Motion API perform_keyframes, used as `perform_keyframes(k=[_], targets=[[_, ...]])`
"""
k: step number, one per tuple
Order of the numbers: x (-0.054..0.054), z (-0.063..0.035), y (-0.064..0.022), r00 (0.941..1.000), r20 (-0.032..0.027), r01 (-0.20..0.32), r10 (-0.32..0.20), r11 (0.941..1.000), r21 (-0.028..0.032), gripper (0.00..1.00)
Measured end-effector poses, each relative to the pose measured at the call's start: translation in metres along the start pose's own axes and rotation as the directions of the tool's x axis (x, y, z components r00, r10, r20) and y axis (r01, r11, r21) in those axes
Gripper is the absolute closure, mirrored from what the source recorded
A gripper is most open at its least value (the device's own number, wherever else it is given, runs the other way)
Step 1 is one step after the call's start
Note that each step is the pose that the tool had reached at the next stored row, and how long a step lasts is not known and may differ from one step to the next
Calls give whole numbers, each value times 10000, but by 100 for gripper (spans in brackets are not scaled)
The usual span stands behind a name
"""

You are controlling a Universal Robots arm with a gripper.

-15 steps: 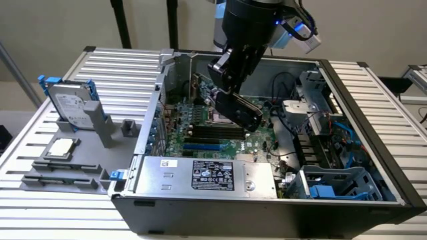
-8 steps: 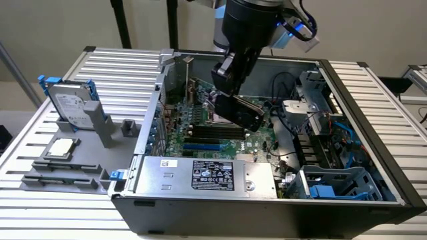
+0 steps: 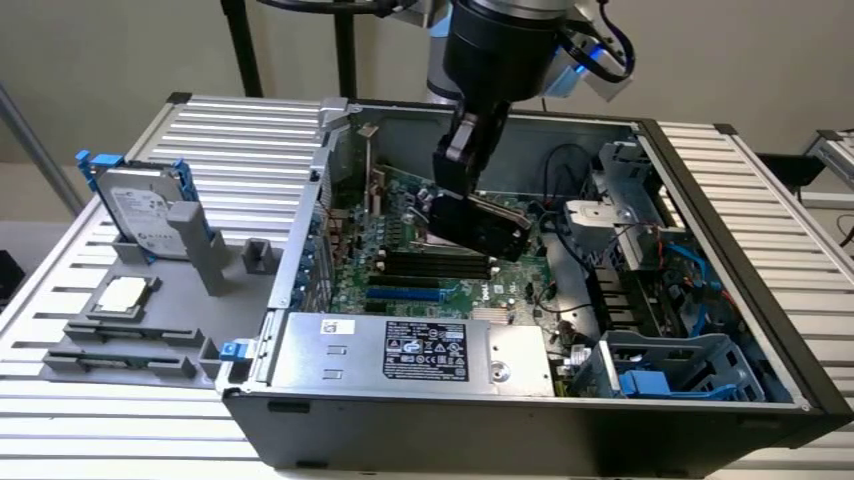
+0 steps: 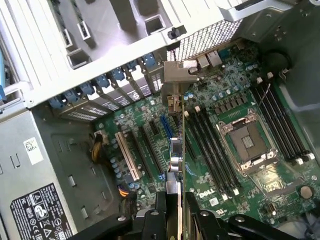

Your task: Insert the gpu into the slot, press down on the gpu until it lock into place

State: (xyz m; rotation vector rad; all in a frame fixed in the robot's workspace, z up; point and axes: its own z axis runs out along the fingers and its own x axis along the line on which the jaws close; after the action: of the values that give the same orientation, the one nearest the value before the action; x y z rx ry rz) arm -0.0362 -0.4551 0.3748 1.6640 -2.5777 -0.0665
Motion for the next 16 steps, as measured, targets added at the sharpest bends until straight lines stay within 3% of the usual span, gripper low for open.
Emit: perform_keyframes(k=[3, 7, 9, 13, 16], targets=[[0, 12, -1, 9985, -16, 551, -551, 9985, 11, 74], [0, 26, -1, 9925, 25, 1222, -1222, 9925, 4, 74], [-1, 32, -2, 9884, 114, 1516, -1516, 9884, -19, 74], [-1, 43, -3, 9787, 393, 2021, -2016, 9793, -84, 74], [-2, 51, -3, 9695, 566, 2396, -2386, 9708, -114, 74]])
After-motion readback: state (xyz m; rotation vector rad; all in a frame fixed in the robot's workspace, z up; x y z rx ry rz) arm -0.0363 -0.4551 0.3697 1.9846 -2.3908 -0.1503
